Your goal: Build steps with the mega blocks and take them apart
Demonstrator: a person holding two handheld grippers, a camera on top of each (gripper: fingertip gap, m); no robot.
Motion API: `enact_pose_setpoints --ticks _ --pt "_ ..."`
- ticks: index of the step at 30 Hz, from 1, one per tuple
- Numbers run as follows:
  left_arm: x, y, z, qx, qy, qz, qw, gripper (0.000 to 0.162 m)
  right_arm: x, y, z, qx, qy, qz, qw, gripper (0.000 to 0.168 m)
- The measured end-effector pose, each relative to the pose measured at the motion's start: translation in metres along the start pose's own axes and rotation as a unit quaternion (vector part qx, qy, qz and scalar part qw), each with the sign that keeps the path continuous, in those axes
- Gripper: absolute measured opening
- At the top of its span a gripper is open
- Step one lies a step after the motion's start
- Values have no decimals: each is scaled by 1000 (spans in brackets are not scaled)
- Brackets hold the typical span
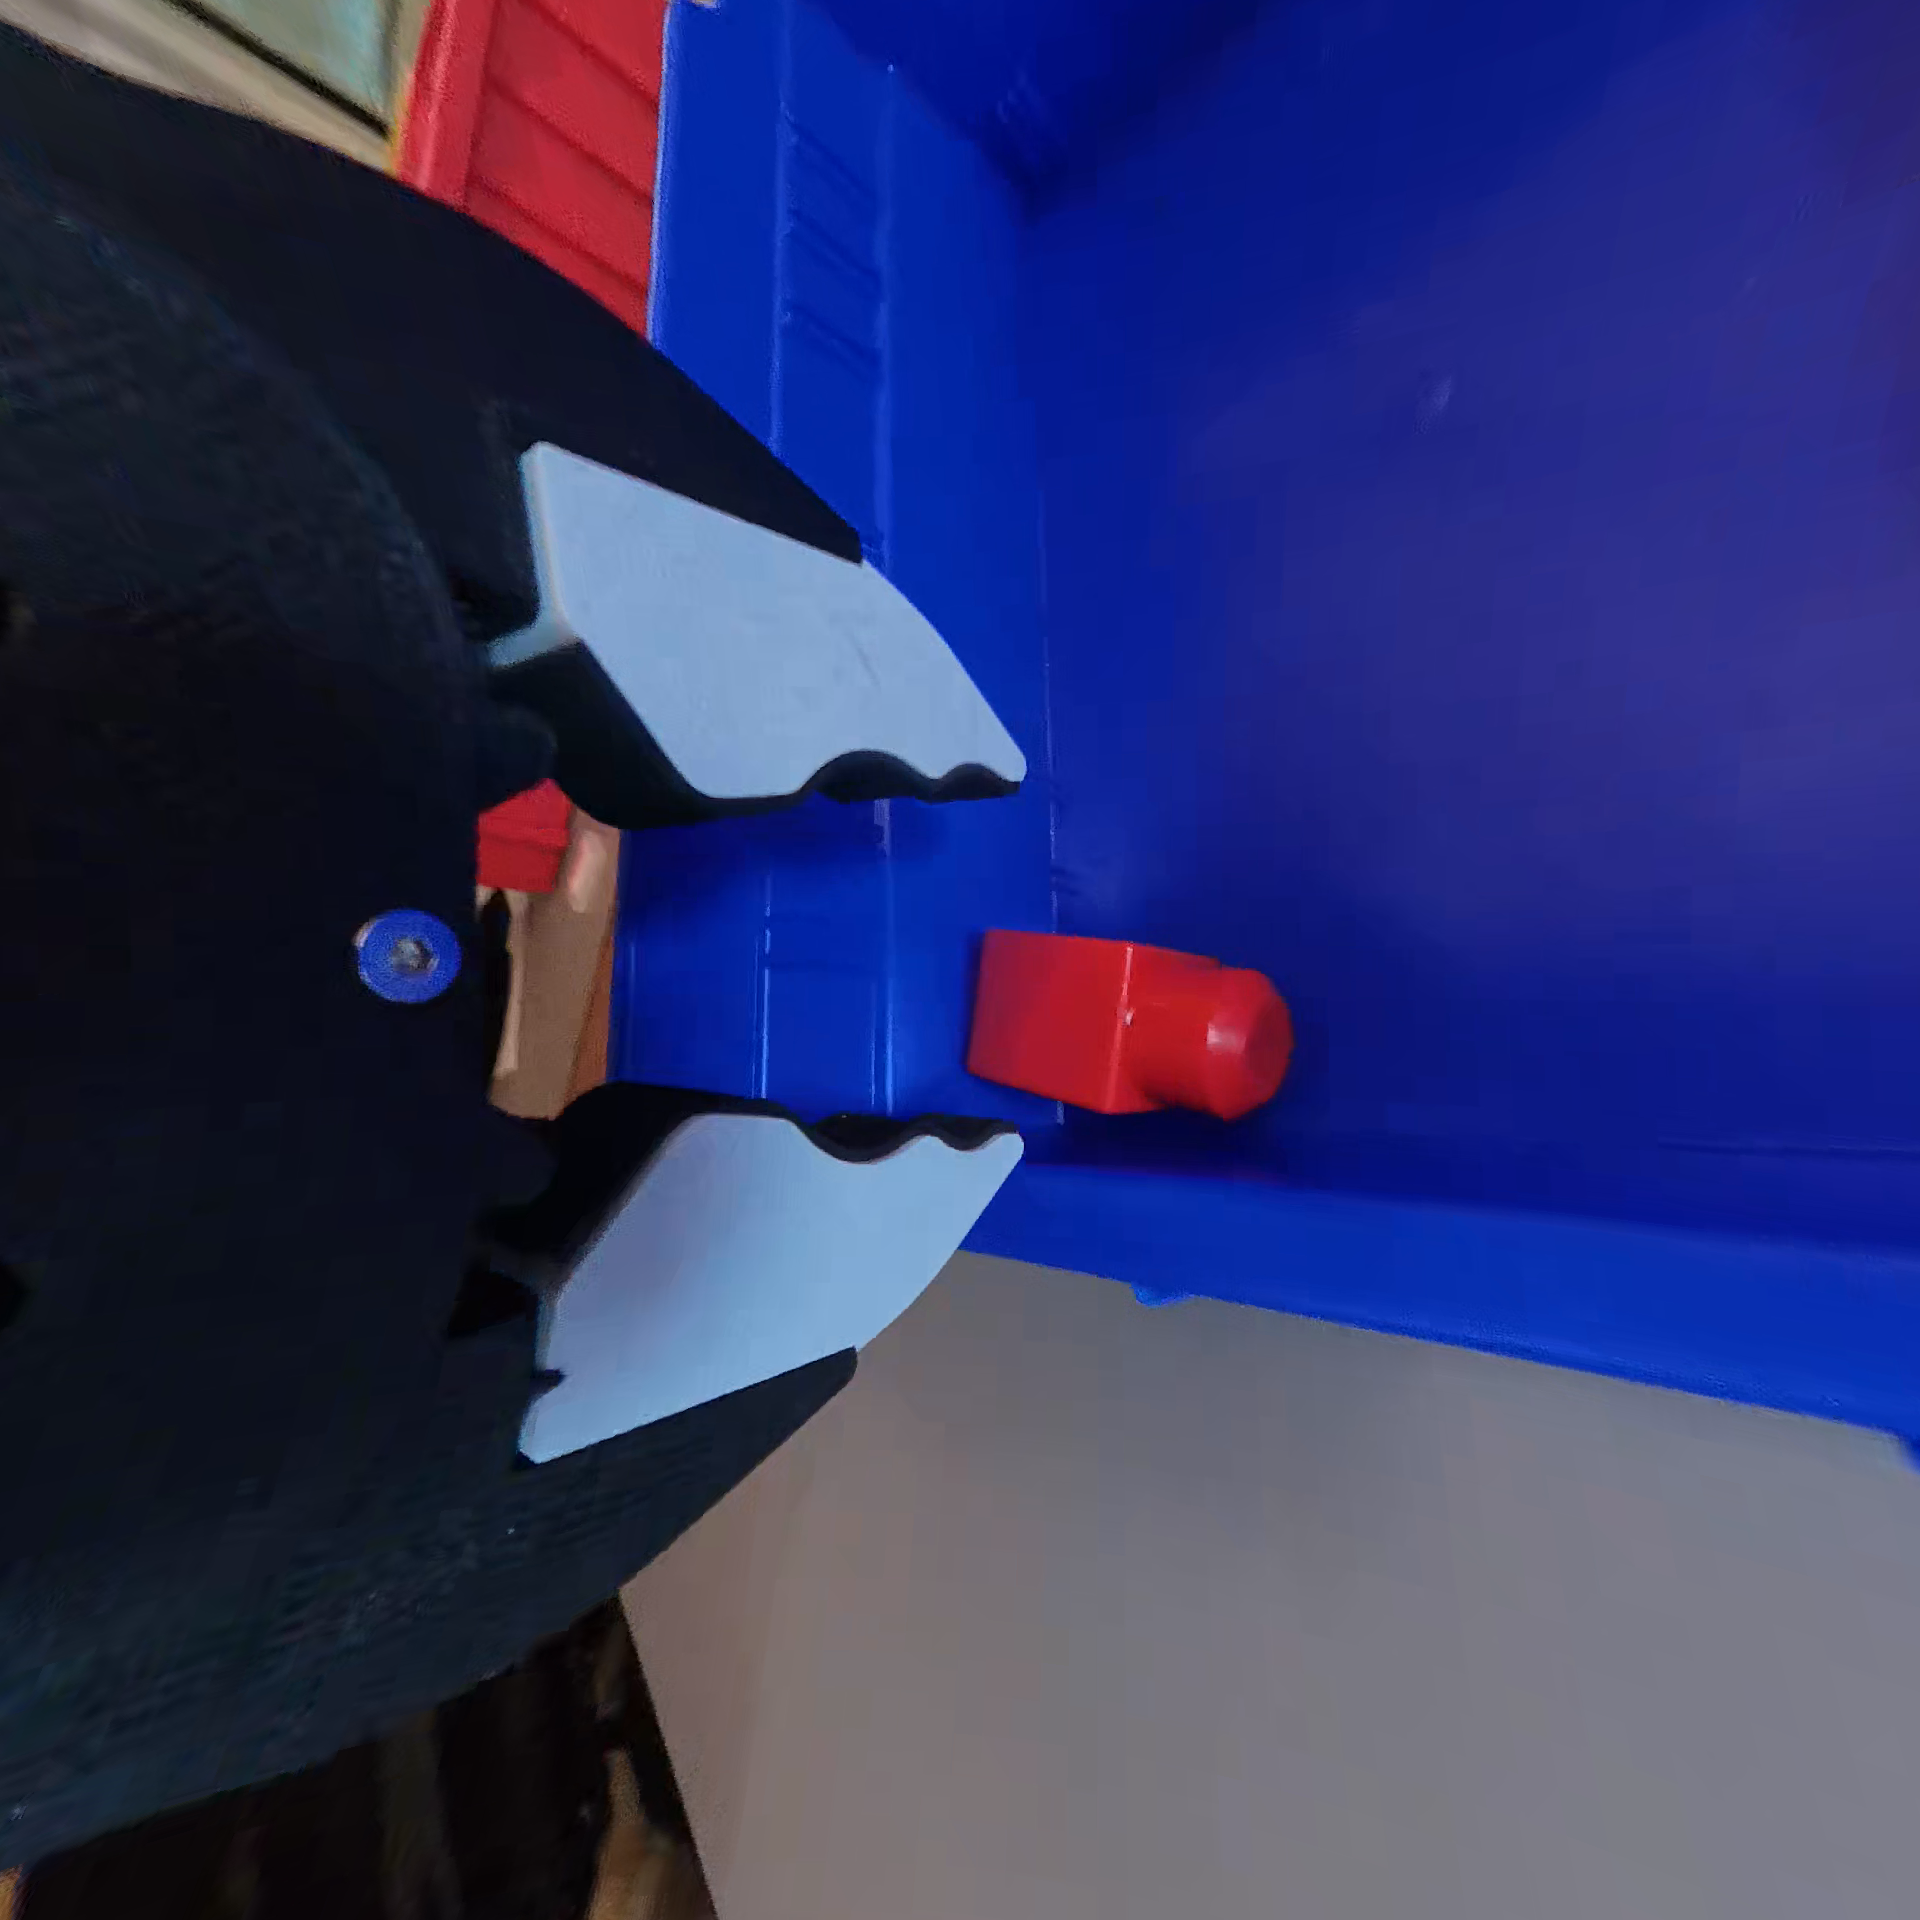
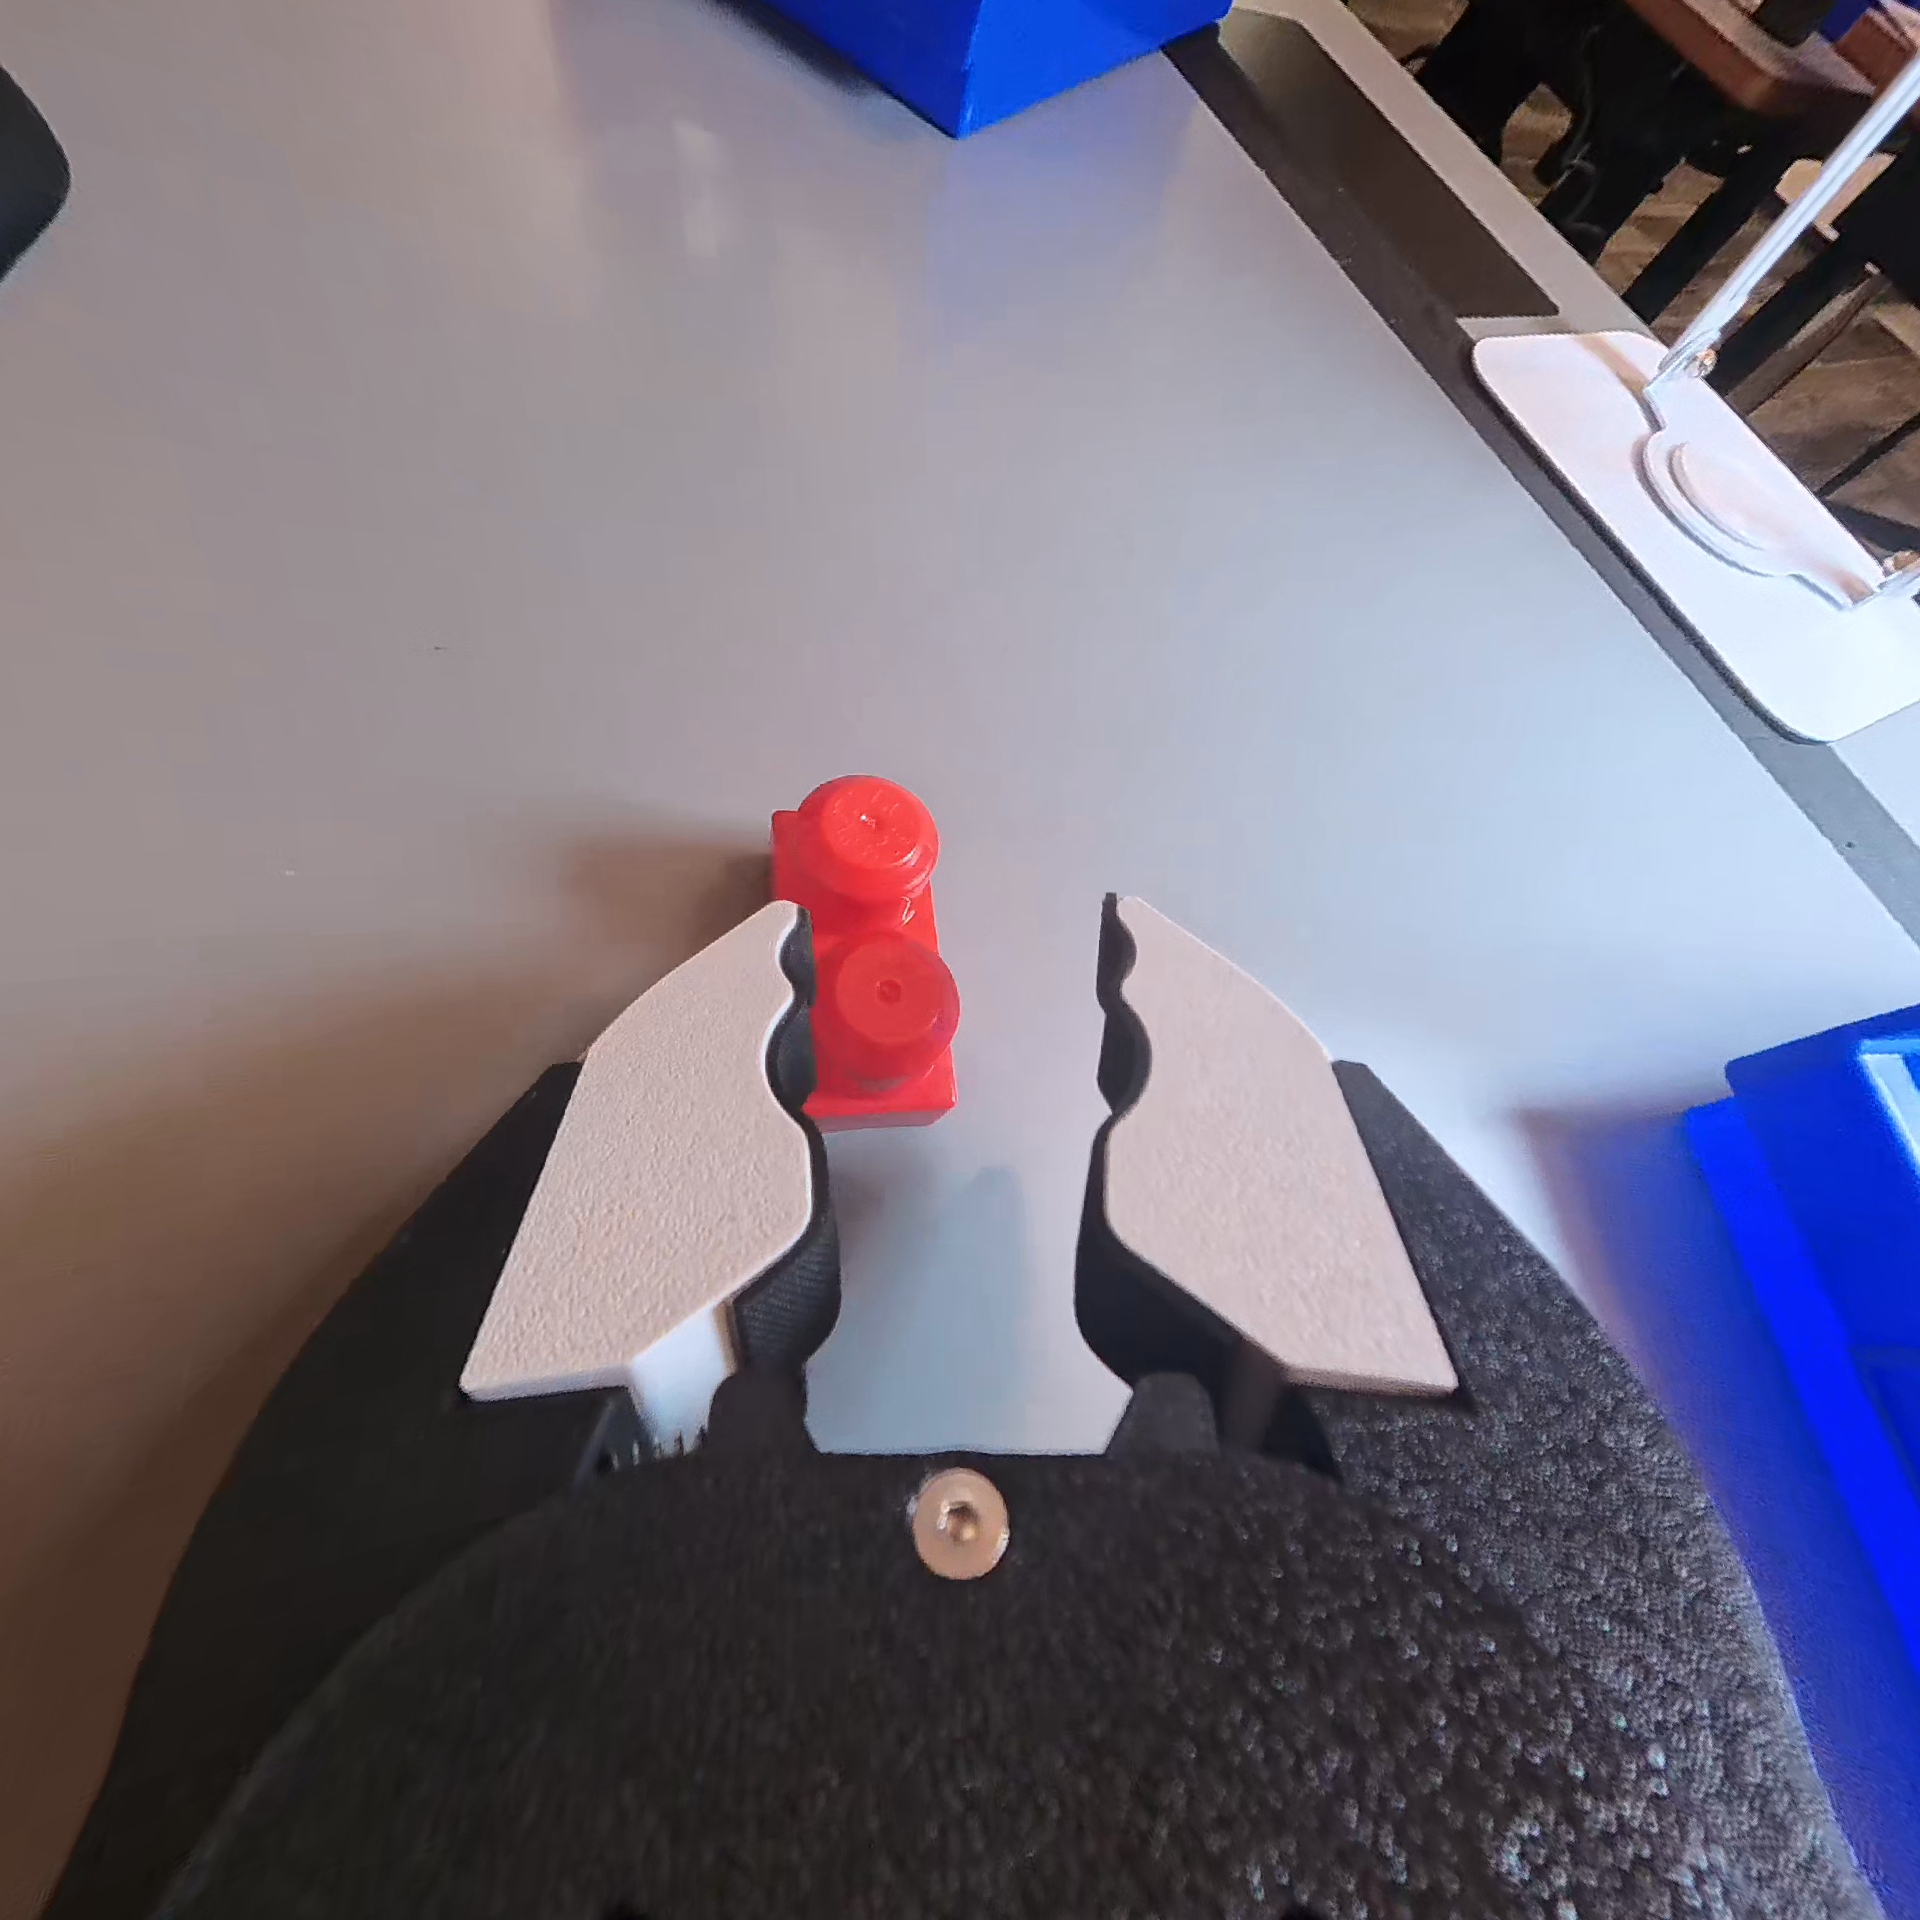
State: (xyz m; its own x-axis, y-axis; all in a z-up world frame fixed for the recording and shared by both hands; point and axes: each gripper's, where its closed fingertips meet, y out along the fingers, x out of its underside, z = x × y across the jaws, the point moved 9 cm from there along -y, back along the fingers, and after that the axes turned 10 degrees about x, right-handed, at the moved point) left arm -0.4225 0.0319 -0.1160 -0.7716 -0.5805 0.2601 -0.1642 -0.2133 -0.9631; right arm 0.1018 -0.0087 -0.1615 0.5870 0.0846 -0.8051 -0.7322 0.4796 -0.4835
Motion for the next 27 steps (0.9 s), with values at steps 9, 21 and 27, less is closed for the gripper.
enact_pose_setpoints --ticks 9,21,27 --pt "-11 4 -24 -88 13 6 996 18 4 0 8 2 20 4 1000 51" --pt "-17 -6 -46 -150 -12 87 985 48 7 3 8 -2 25 -2 1000 50" --pt "-36 -18 -91 -102 -267 306 908 52 7 3 9 1 32 -4 999 50"
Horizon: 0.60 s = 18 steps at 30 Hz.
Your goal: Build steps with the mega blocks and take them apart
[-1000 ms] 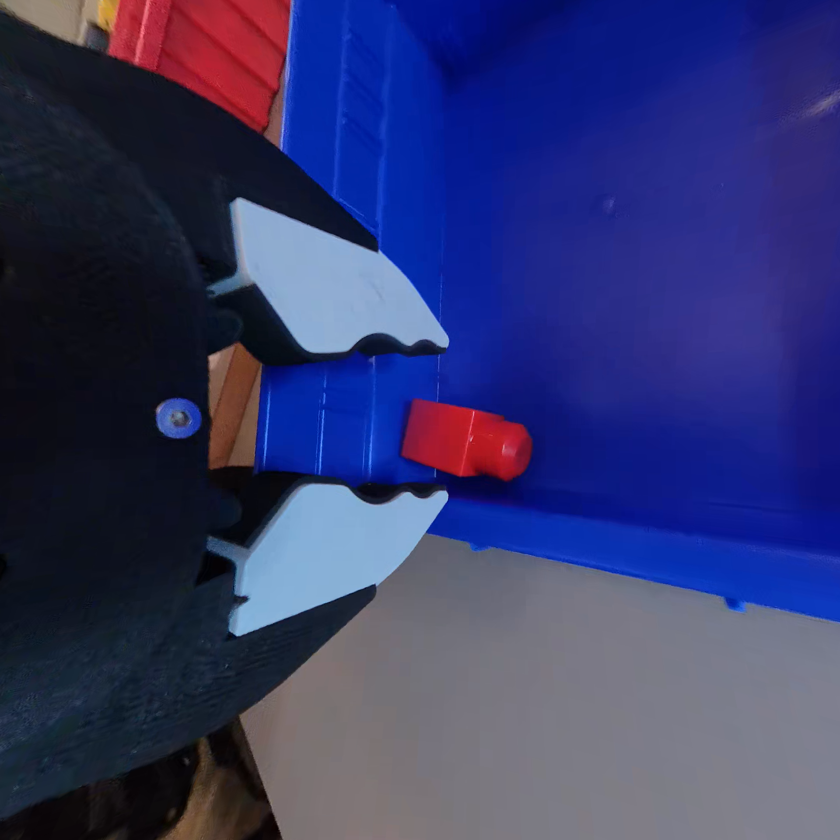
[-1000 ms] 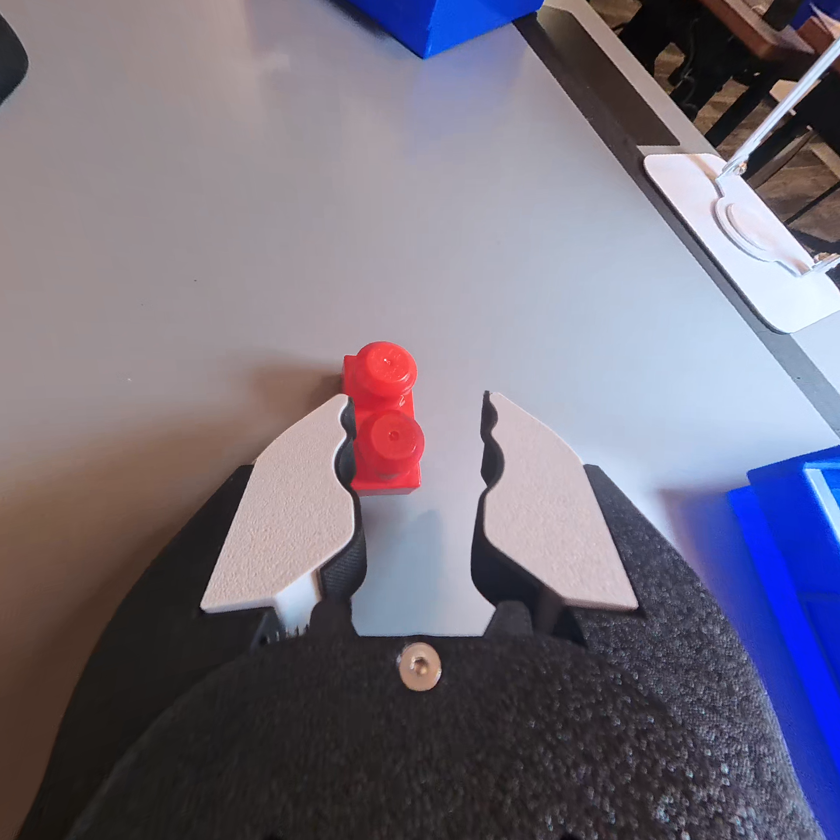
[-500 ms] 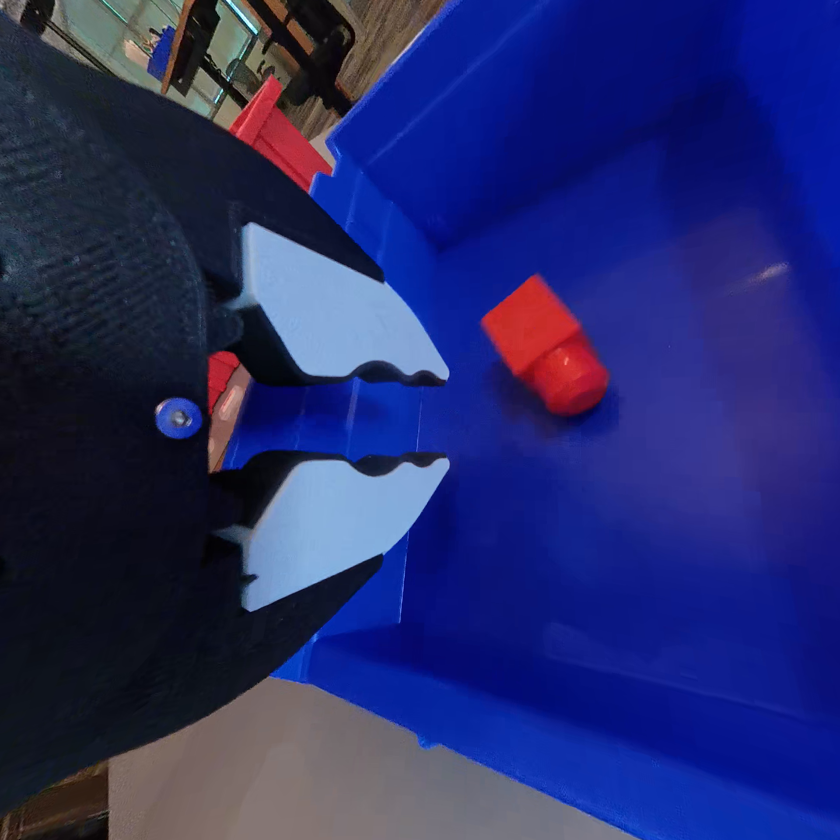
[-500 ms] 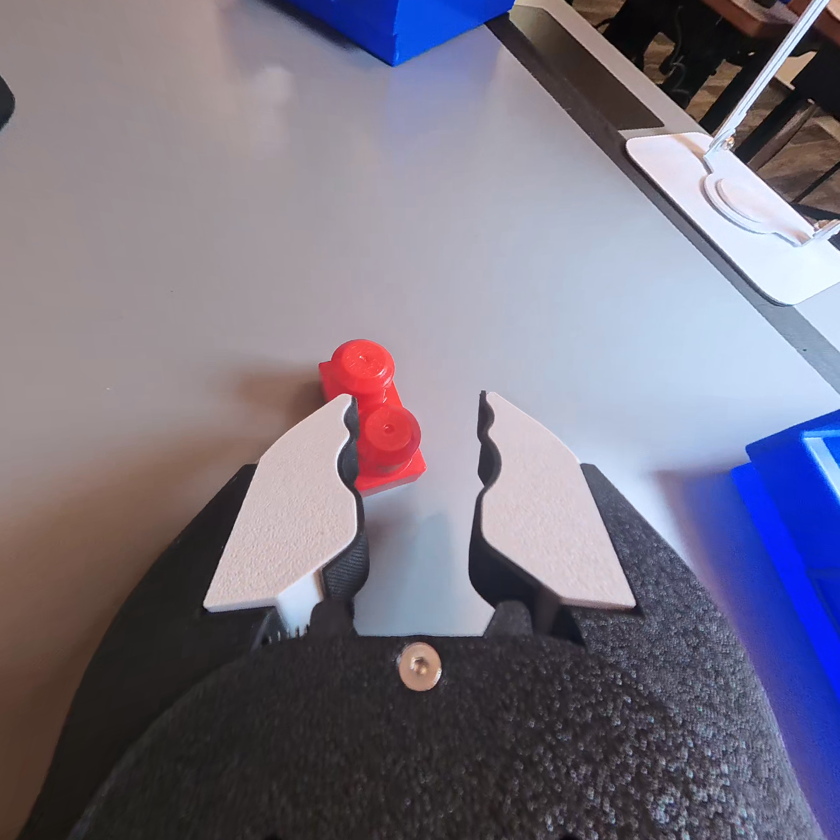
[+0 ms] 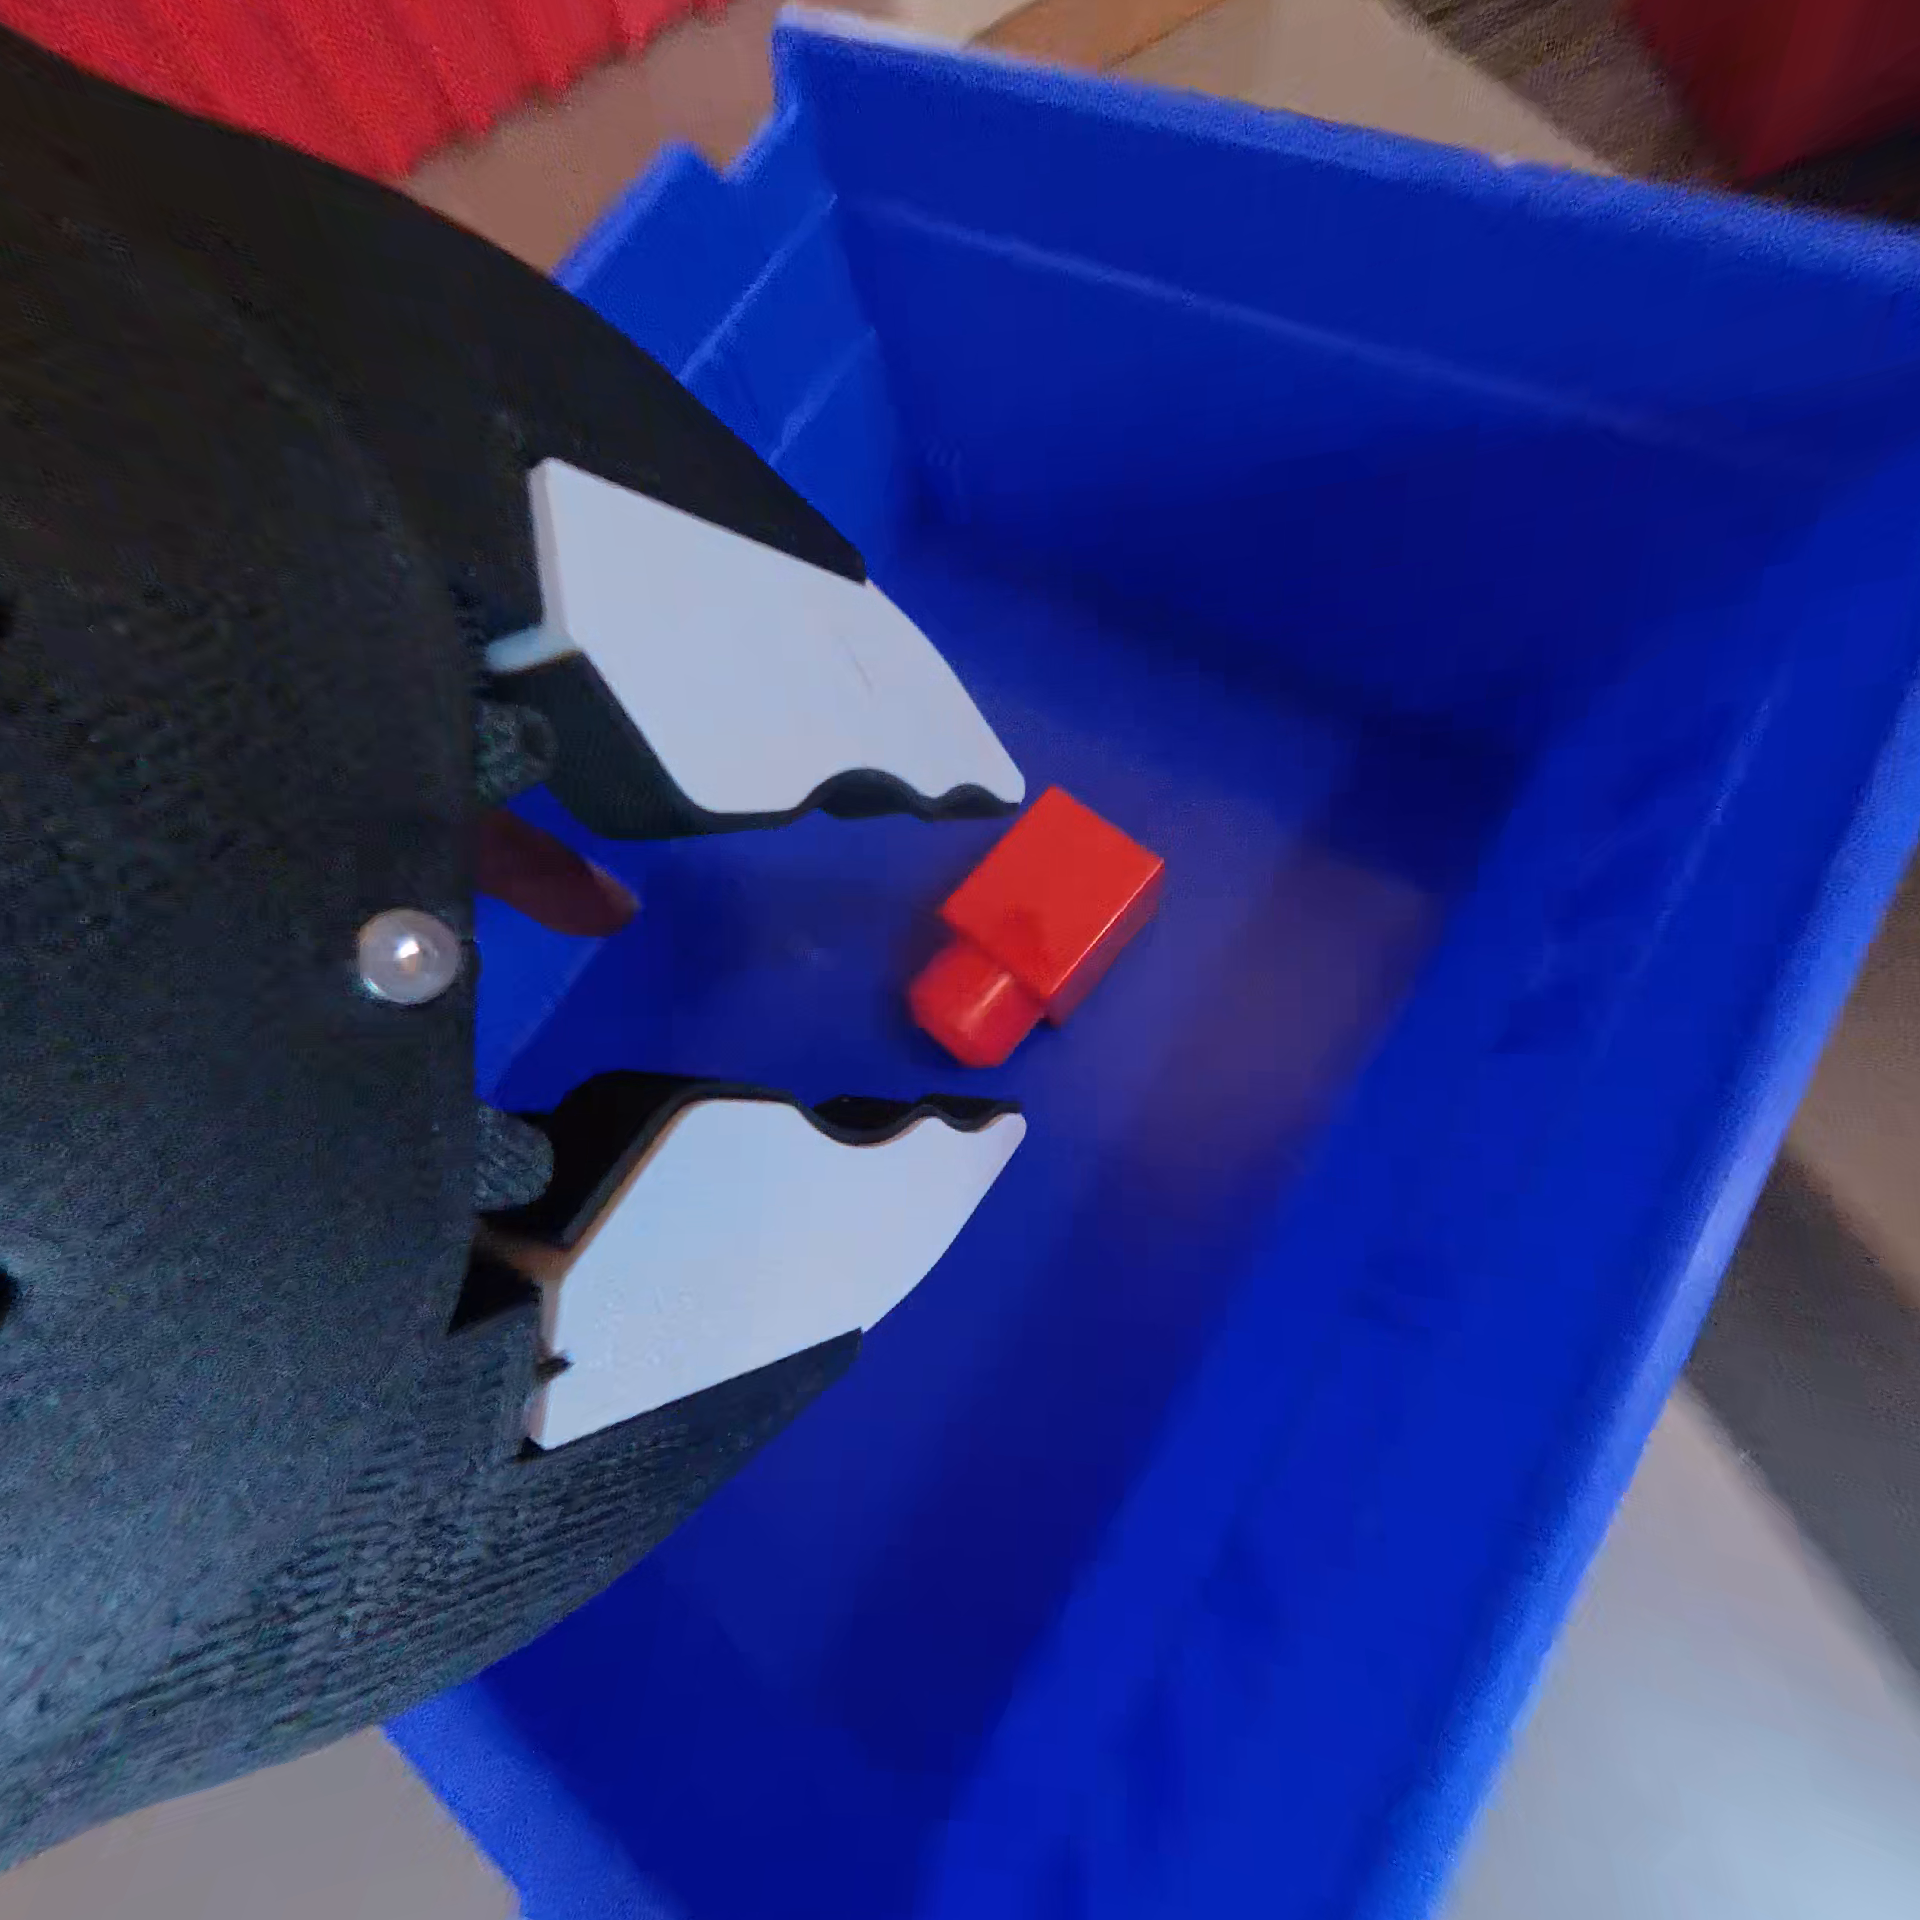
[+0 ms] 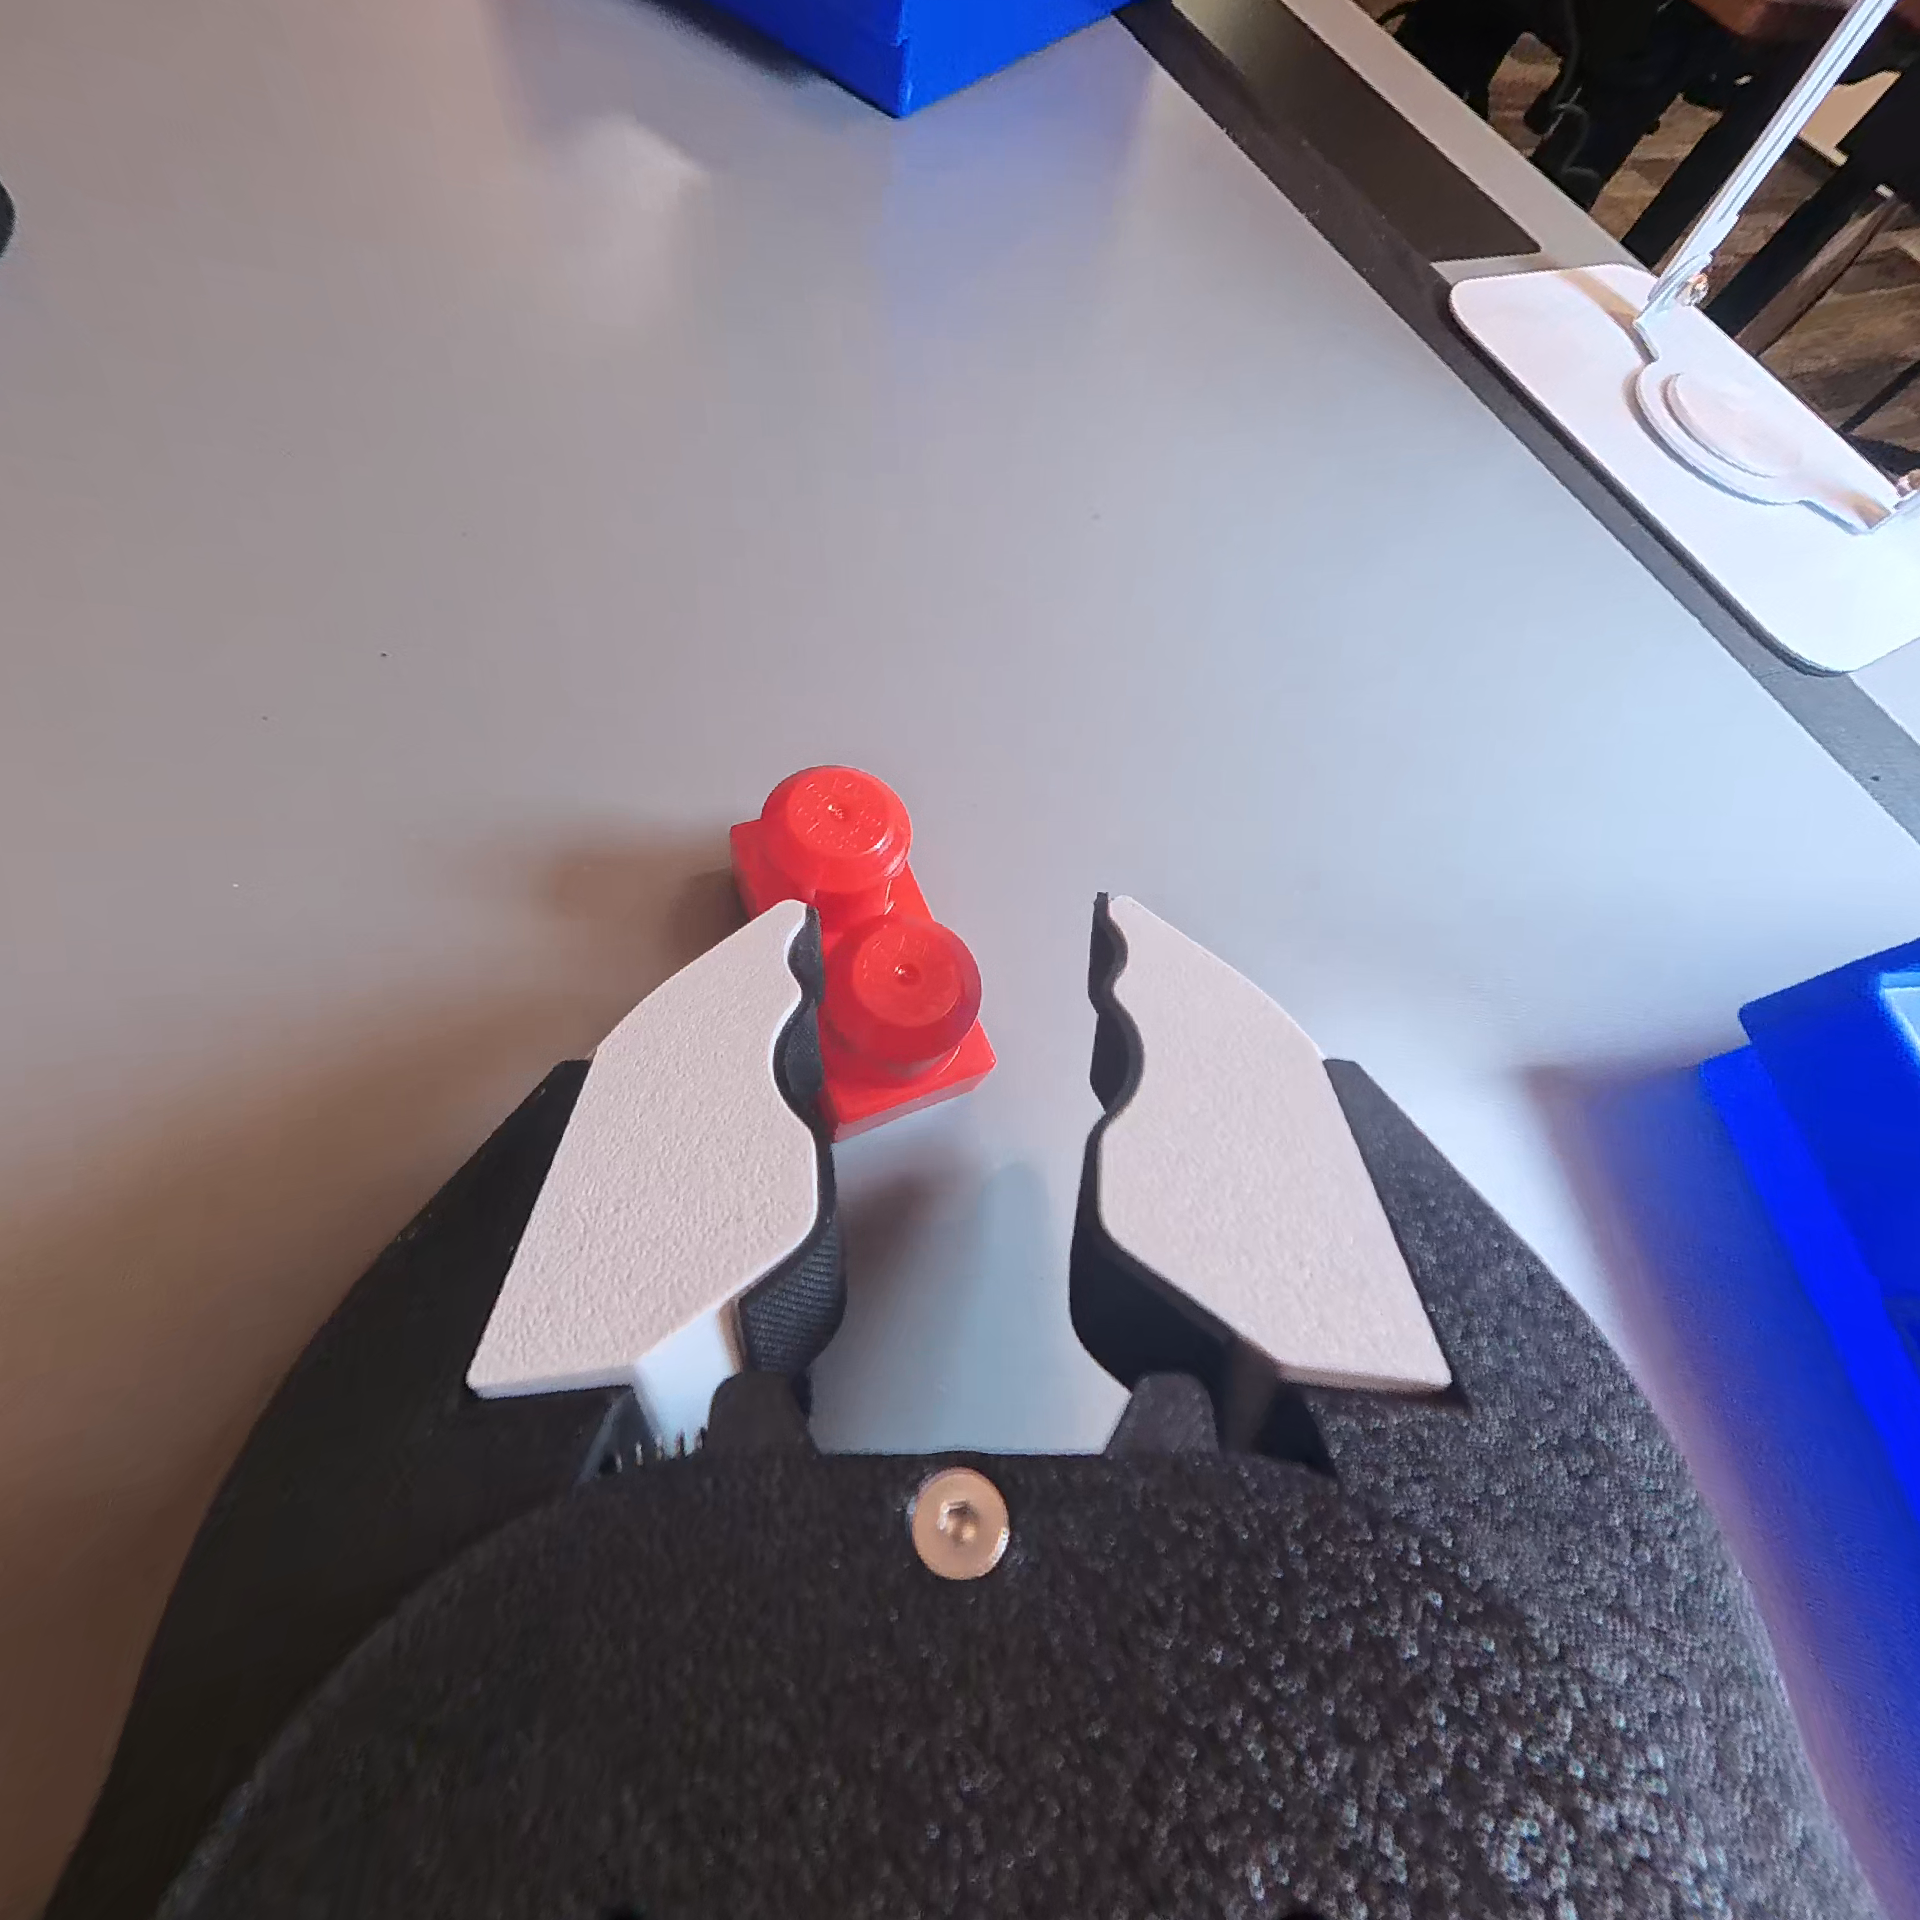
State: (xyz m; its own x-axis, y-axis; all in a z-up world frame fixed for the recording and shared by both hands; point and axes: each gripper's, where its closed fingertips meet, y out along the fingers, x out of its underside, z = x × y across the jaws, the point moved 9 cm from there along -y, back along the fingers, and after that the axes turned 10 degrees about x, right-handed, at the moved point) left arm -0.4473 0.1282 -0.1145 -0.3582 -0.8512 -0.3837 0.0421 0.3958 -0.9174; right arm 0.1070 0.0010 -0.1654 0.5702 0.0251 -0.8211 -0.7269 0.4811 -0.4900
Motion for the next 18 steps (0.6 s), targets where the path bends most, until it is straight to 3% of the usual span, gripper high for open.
enact_pose_setpoints --ticks 2,5,8,11,15,18 --pt "0 13 -7 20 -81 16 996 61 0 0 1 1 2 -1 1000 49" --pt "10 37 -13 18 -167 -2 986 62 0 -1 2 8 0 1 1000 48" --pt "14 45 -17 -12 -193 27 981 41 0 -3 3 12 3 4 1000 46" --pt "15 39 -13 -30 -135 13 990 41 -2 -5 4 15 5 12 1000 46" --pt "-5 -8 16 -74 10 89 993 40 -3 -7 6 18 4 20 1000 46" --pt "-22 -53 71 -60 149 174 972 40 -2 -6 6 13 11 22 1000 47"
